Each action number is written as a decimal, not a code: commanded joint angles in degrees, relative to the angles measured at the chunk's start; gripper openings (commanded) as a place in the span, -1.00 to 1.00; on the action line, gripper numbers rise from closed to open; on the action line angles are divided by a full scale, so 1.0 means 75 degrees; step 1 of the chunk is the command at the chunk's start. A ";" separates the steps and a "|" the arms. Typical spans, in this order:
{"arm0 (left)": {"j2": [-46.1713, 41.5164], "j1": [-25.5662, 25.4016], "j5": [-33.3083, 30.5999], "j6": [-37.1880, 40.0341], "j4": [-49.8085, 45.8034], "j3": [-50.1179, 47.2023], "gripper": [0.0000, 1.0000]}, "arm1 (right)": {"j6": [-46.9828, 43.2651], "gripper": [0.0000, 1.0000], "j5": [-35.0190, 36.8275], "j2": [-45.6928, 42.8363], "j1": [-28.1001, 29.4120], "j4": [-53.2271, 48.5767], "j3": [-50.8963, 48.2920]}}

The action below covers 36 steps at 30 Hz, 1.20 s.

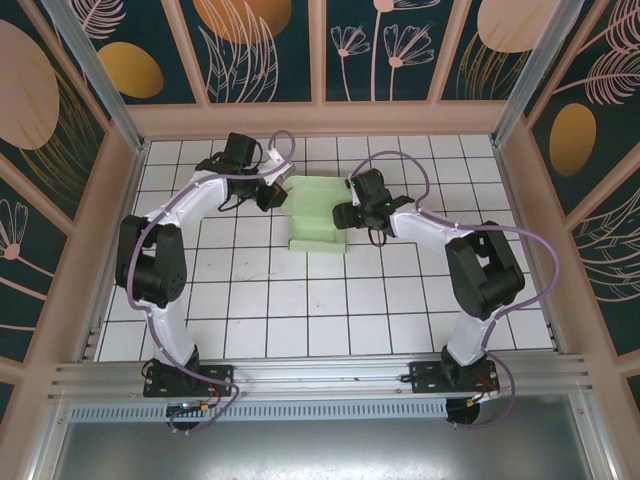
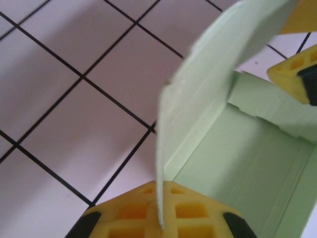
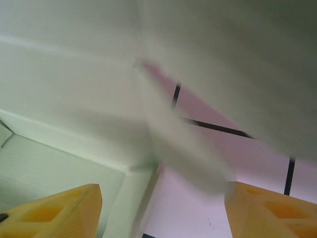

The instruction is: Fold the paper box

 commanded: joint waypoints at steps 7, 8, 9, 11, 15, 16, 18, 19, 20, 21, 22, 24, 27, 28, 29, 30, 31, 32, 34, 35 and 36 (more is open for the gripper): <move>-0.0746 0.0003 0.0045 -0.1626 0.1545 -0.0991 -1.00 | 0.0750 0.31 0.0196 -0.0283 0.0219 0.0020 -0.0193; -0.0875 0.0003 0.0055 -0.1774 0.1781 -0.1207 -1.00 | 0.0787 0.32 0.0212 -0.0324 0.0220 0.0085 -0.0269; -0.1026 0.0000 0.0133 -0.1860 0.2040 -0.1455 -1.00 | 0.0804 0.32 0.0202 -0.0345 0.0214 0.0105 -0.0335; -0.1232 0.0001 0.0214 -0.2059 0.2565 -0.1935 -1.00 | 0.0814 0.32 0.0223 -0.0352 0.0228 0.0100 -0.0405; -0.1678 0.0003 0.0322 -0.2496 0.3249 -0.2463 -1.00 | 0.0696 0.17 0.0261 -0.0315 0.0286 0.0134 -0.0513; -0.1691 0.0003 0.0394 -0.2544 0.3323 -0.2520 -1.00 | 0.0664 0.11 0.0294 -0.0303 0.0286 0.0140 -0.0543; -0.1649 -0.0005 0.0486 -0.2595 0.3335 -0.2540 -1.00 | 0.0573 0.00 0.0387 -0.0276 0.0286 0.0119 -0.0551; -0.1614 0.0001 0.0482 -0.2618 0.3302 -0.2511 -1.00 | 0.0476 -0.05 0.0414 -0.0246 0.0276 0.0120 -0.0541; -0.1592 -0.0002 0.0479 -0.2620 0.3264 -0.2494 -1.00 | 0.0407 -0.06 0.0415 -0.0208 0.0270 0.0105 -0.0509; -0.1553 0.0004 0.0476 -0.2616 0.3208 -0.2460 -1.00 | 0.0309 -0.07 0.0401 -0.0151 0.0257 0.0075 -0.0466; -0.1523 0.0001 0.0496 -0.2586 0.3169 -0.2435 -1.00 | 0.0222 -0.07 0.0442 -0.0090 0.0226 0.0023 -0.0405; -0.1461 0.0004 0.0473 -0.2547 0.3094 -0.2389 -1.00 | 0.0055 -0.07 0.0508 -0.0042 0.0169 -0.0038 -0.0299; -0.1328 0.0001 0.0357 -0.2488 0.2875 -0.2223 -1.00 | -0.0131 -0.07 0.0433 -0.0161 0.0055 -0.0039 -0.0206; -0.1323 0.0013 0.0341 -0.2458 0.2781 -0.2141 -1.00 | -0.0178 -0.05 0.0420 -0.0213 0.0010 -0.0044 -0.0180; -0.1137 0.0013 0.0347 -0.2453 0.2728 -0.2083 -1.00 | -0.0193 -0.04 0.0425 -0.0251 -0.0009 -0.0039 -0.0177; -0.1043 0.0015 0.0352 -0.2454 0.2673 -0.2019 -1.00 | -0.0201 -0.03 0.0421 -0.0273 -0.0009 -0.0050 -0.0169; -0.0973 0.0016 0.0355 -0.2435 0.2582 -0.1936 -1.00 | -0.0205 -0.02 0.0415 -0.0290 -0.0011 -0.0051 -0.0174; -0.0902 0.0026 0.0357 -0.2404 0.2482 -0.1843 -1.00 | -0.0225 -0.01 0.0405 -0.0281 -0.0011 -0.0040 -0.0177; -0.0743 0.0025 0.0339 -0.2318 0.2205 -0.1619 -1.00 | -0.0260 0.00 0.0386 -0.0203 -0.0294 -0.0035 -0.0124; -0.0674 0.0021 0.0335 -0.2286 0.2090 -0.1523 -1.00 | -0.0272 0.01 0.0352 -0.0143 -0.0343 -0.0049 -0.0082; -0.0613 0.0028 0.0338 -0.2265 0.1995 -0.1447 -1.00 | -0.0299 0.01 0.0253 -0.0035 -0.0377 -0.0082 -0.0001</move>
